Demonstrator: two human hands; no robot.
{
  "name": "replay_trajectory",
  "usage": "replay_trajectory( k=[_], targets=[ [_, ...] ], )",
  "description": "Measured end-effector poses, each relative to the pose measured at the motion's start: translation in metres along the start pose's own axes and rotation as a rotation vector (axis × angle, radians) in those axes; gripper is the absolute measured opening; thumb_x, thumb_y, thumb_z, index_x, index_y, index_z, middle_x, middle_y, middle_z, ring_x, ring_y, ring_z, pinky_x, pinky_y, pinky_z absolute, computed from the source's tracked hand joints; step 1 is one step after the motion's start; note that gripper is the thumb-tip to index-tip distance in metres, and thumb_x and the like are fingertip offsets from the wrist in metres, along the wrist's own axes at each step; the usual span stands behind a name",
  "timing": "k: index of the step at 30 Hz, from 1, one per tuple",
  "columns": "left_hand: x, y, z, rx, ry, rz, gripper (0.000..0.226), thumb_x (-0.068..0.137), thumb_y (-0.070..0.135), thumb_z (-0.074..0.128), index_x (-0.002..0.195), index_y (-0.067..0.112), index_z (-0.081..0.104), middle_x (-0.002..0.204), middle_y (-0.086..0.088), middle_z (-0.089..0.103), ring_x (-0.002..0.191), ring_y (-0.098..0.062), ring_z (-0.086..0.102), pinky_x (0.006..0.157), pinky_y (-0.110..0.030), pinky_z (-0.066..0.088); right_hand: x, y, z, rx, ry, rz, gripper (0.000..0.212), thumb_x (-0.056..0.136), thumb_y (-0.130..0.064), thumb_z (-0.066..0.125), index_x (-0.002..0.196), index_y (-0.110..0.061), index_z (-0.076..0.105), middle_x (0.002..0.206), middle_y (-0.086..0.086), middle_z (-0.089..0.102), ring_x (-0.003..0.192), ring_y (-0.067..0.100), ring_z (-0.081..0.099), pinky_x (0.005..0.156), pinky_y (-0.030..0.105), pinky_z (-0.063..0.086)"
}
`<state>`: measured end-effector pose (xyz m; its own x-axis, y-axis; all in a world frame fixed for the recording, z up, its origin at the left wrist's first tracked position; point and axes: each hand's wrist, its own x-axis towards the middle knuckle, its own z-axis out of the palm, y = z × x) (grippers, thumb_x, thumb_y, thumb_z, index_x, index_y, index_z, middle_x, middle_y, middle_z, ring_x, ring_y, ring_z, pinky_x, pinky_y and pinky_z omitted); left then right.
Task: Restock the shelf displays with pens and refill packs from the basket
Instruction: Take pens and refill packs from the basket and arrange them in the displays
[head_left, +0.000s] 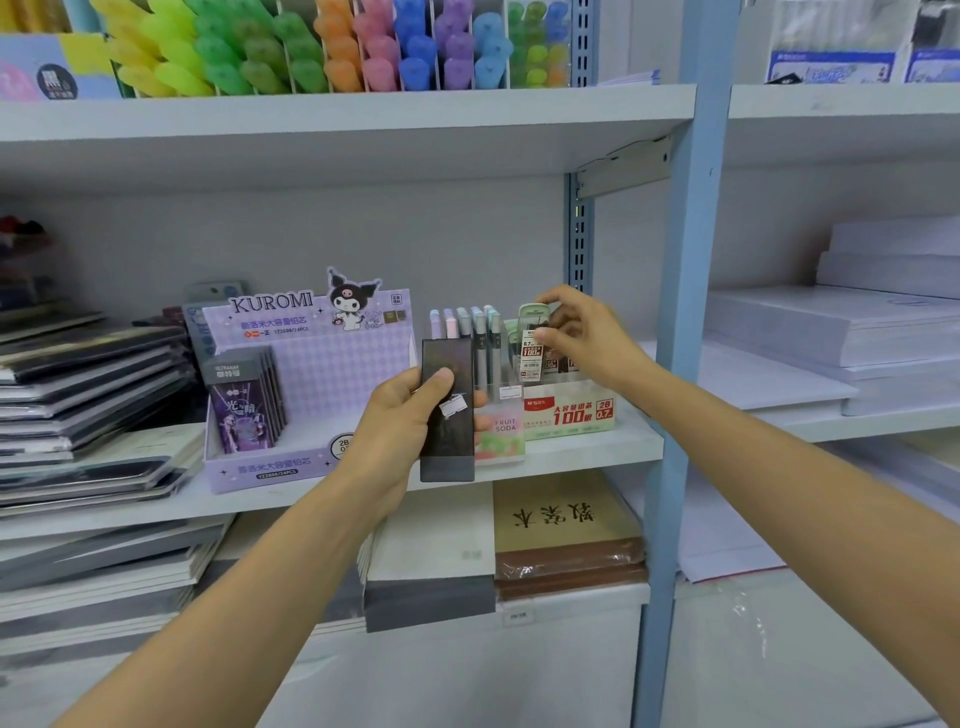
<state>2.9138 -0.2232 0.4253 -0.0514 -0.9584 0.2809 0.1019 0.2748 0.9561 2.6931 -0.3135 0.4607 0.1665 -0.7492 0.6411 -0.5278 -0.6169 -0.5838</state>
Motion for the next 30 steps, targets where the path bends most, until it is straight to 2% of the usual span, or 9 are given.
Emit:
replay_trajectory(
  k=[3, 7, 12, 16, 18, 21, 24, 27, 30],
  targets=[
    [-0.002, 0.001, 0.000, 0.007, -0.010, 0.004, 0.024, 0.102, 0.026, 0.047, 0.111, 0.015, 0.066, 0.094, -0.003, 0.077, 0.085, -0.017, 0.074, 0.066, -0.026, 0.058, 0.001, 0.003, 0.001, -0.215, 0.011, -0.027, 0.029, 0.094, -0.021, 0.060, 0.122, -0.021, 0.064, 0.101, -0.002, 0.057, 0.089, 0.012, 0.057, 0.086, 0.029, 0.050],
    [-0.004, 0.003, 0.001, 0.012, -0.006, -0.001, 0.024, 0.101, 0.026, 0.048, 0.113, 0.015, 0.065, 0.096, -0.004, 0.076, 0.084, -0.020, 0.074, 0.077, -0.037, 0.060, -0.006, 0.003, 0.008, -0.384, -0.049, -0.014, 0.038, 0.098, -0.027, 0.052, 0.136, -0.020, 0.054, 0.104, 0.001, 0.054, 0.094, 0.016, 0.053, 0.091, 0.032, 0.047],
    [-0.006, 0.005, -0.001, 0.043, -0.012, 0.027, 0.017, 0.096, 0.029, 0.057, 0.106, 0.024, 0.070, 0.101, -0.002, 0.076, 0.092, -0.026, 0.072, 0.086, -0.042, 0.057, -0.014, -0.027, 0.000, 0.025, 0.108, -0.031, 0.031, 0.098, -0.026, 0.052, 0.128, -0.019, 0.059, 0.097, -0.010, 0.061, 0.078, 0.004, 0.060, 0.071, 0.018, 0.048],
    [-0.011, 0.011, 0.000, 0.069, -0.059, 0.054, 0.019, 0.094, 0.027, 0.060, 0.108, 0.019, 0.071, 0.100, -0.005, 0.076, 0.087, -0.020, 0.072, 0.076, -0.033, 0.058, -0.024, -0.069, -0.001, 0.356, -0.244, -0.062, 0.028, 0.096, -0.027, 0.057, 0.124, -0.025, 0.061, 0.105, -0.002, 0.069, 0.077, 0.010, 0.066, 0.069, 0.026, 0.058],
    [-0.016, 0.017, 0.002, 0.069, -0.051, 0.056, 0.020, 0.089, 0.028, 0.065, 0.105, 0.017, 0.071, 0.090, -0.003, 0.076, 0.077, -0.016, 0.071, 0.067, -0.028, 0.058, -0.030, -0.081, 0.004, 0.353, -0.352, -0.079, 0.026, 0.095, -0.019, 0.060, 0.120, -0.022, 0.066, 0.107, 0.001, 0.071, 0.082, 0.013, 0.067, 0.076, 0.029, 0.057],
    [-0.026, 0.026, -0.008, 0.101, -0.070, -0.027, 0.041, 0.071, 0.036, 0.076, 0.105, 0.016, 0.068, 0.084, -0.003, 0.075, 0.071, -0.015, 0.071, 0.064, -0.028, 0.058, -0.032, -0.088, 0.008, 0.388, -0.231, -0.055, 0.024, 0.094, -0.006, 0.058, 0.115, -0.012, 0.068, 0.106, 0.005, 0.071, 0.089, 0.017, 0.069, 0.075, 0.026, 0.058],
    [-0.038, 0.034, -0.026, 0.105, -0.021, -0.059, 0.031, 0.081, 0.018, 0.074, 0.108, 0.007, 0.065, 0.082, -0.012, 0.073, 0.066, -0.020, 0.070, 0.062, -0.029, 0.059, -0.031, -0.088, 0.007, 0.373, -0.120, -0.028, 0.022, 0.094, -0.006, 0.059, 0.111, -0.015, 0.070, 0.113, 0.004, 0.068, 0.080, 0.014, 0.070, 0.070, 0.020, 0.056],
    [-0.047, 0.045, -0.042, -0.017, 0.099, -0.050, 0.021, 0.088, 0.014, 0.068, 0.107, 0.005, 0.063, 0.075, -0.010, 0.072, 0.058, -0.017, 0.067, 0.058, -0.027, 0.058, -0.037, -0.089, 0.014, 0.370, -0.269, -0.067, 0.024, 0.090, -0.011, 0.066, 0.114, -0.016, 0.071, 0.128, 0.001, 0.061, 0.100, 0.013, 0.067, 0.078, 0.020, 0.055],
    [-0.055, 0.058, -0.057, -0.158, 0.177, -0.050, 0.025, 0.094, 0.028, 0.060, 0.099, 0.004, 0.065, 0.071, -0.007, 0.072, 0.058, -0.016, 0.068, 0.057, -0.026, 0.058, -0.047, -0.099, 0.031, 0.281, -0.355, -0.096, 0.030, 0.084, -0.015, 0.073, 0.113, -0.020, 0.071, 0.102, 0.003, 0.073, 0.089, 0.017, 0.070, 0.081, 0.026, 0.057]
  ],
)
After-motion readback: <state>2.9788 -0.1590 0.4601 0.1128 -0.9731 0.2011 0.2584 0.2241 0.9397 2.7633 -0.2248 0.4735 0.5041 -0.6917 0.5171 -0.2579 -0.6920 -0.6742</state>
